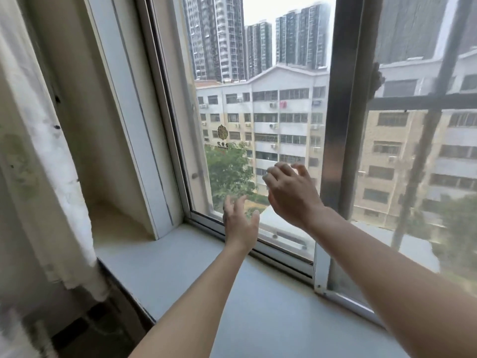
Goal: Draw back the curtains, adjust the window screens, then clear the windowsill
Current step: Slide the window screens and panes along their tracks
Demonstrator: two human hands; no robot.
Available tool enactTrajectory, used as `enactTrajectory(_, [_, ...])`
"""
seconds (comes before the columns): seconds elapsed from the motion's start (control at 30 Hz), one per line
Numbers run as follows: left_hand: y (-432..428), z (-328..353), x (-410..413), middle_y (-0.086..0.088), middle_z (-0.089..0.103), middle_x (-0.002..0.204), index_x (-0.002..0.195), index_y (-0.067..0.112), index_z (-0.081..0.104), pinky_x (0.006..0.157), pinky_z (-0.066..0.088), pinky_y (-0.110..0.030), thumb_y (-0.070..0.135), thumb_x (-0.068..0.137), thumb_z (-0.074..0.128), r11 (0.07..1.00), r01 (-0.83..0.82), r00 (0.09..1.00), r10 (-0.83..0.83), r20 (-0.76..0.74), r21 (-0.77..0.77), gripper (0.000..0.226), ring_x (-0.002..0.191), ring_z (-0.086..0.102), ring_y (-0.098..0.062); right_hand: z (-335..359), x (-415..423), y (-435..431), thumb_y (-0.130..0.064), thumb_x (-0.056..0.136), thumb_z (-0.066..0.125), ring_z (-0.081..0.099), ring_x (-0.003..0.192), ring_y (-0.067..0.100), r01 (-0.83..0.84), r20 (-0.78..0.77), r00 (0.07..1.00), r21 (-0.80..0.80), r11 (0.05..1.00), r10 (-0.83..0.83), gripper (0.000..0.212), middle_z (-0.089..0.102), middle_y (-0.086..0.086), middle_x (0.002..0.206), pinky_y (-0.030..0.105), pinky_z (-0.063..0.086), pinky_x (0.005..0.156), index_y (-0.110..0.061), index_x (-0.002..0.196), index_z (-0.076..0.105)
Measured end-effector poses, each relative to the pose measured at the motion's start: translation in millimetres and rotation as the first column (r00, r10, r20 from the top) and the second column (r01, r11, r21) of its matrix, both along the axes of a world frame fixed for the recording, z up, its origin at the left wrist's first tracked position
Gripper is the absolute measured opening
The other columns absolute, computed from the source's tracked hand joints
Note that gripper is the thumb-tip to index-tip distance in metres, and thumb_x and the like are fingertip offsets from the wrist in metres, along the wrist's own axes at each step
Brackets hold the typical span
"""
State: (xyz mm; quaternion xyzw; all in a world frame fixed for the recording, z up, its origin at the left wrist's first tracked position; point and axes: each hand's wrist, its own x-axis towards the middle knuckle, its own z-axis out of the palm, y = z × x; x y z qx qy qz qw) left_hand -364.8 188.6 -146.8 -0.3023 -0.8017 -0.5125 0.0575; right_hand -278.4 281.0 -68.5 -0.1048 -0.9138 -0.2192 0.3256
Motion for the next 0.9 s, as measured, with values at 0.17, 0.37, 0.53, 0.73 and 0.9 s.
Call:
enactTrajectory(0.17, [10, -9, -71, -0.014, -0.004, 0.154, 0.145, 0.020, 0.020, 0.116, 0.015, -0.039, 0.036, 0.089, 0.055, 0.999, 0.012, 0.995, -0.016, 0.102, 0.043, 0.068, 0.143, 0.009, -0.027, -1, -78, 9, -0.011, 0.071, 0.069, 0.064, 0.109, 0.028, -0.007, 0.047, 0.999, 0.026, 1.000, 0.006, 0.024, 0.069, 0.010, 0.113, 0.050, 0.042, 0.098, -0.012, 0.094, 0.070])
enactTrajectory(0.37, [22, 1, -132, -0.013, -0.020, 0.152, 0.145, 0.030, -0.013, 0.114, 0.014, -0.047, 0.044, 0.072, 0.072, 0.995, 0.073, 0.961, -0.088, 0.261, 0.070, 0.113, 0.143, 0.000, -0.032, 16, -149, 22, -0.015, 0.081, 0.063, 0.040, 0.135, 0.031, -0.022, 0.033, 0.999, 0.096, 0.995, 0.019, 0.029, 0.050, 0.012, 0.140, 0.053, -0.002, 0.111, -0.012, 0.109, 0.067])
enactTrajectory(0.53, [32, 7, -180, -0.012, -0.030, 0.151, 0.142, 0.033, -0.021, 0.115, 0.007, -0.048, 0.053, 0.061, 0.074, 0.989, 0.138, 0.956, -0.147, 0.254, 0.053, 0.126, 0.143, -0.013, -0.029, 36, -197, 23, -0.028, 0.085, 0.059, 0.033, 0.139, 0.027, -0.023, 0.032, 0.999, 0.222, 0.975, 0.016, 0.041, 0.039, 0.008, 0.148, 0.054, 0.004, 0.115, -0.018, 0.125, 0.059])
enactTrajectory(0.73, [43, -1, -201, -0.003, -0.042, 0.145, 0.136, 0.037, -0.031, 0.112, -0.010, -0.049, 0.087, 0.031, 0.056, 0.970, 0.241, 0.942, -0.243, 0.233, 0.040, 0.145, 0.136, -0.034, -0.021, 32, -218, 28, -0.059, 0.091, 0.033, -0.033, 0.133, 0.018, 0.223, 0.085, 0.964, 0.268, 0.937, -0.254, 0.078, -0.032, 0.001, 0.148, 0.045, -0.034, 0.099, -0.028, 0.147, -0.011])
enactTrajectory(0.9, [50, 3, -194, 0.000, -0.045, 0.143, 0.134, 0.036, -0.035, 0.109, -0.009, -0.058, 0.095, 0.017, 0.045, 0.972, 0.228, 0.931, -0.237, 0.276, 0.063, 0.153, 0.132, -0.038, -0.020, 32, -215, 29, -0.063, 0.091, 0.027, -0.038, 0.130, 0.019, 0.254, 0.100, 0.950, 0.294, 0.921, -0.294, 0.080, -0.039, 0.000, 0.147, 0.044, -0.037, 0.094, -0.028, 0.144, -0.023])
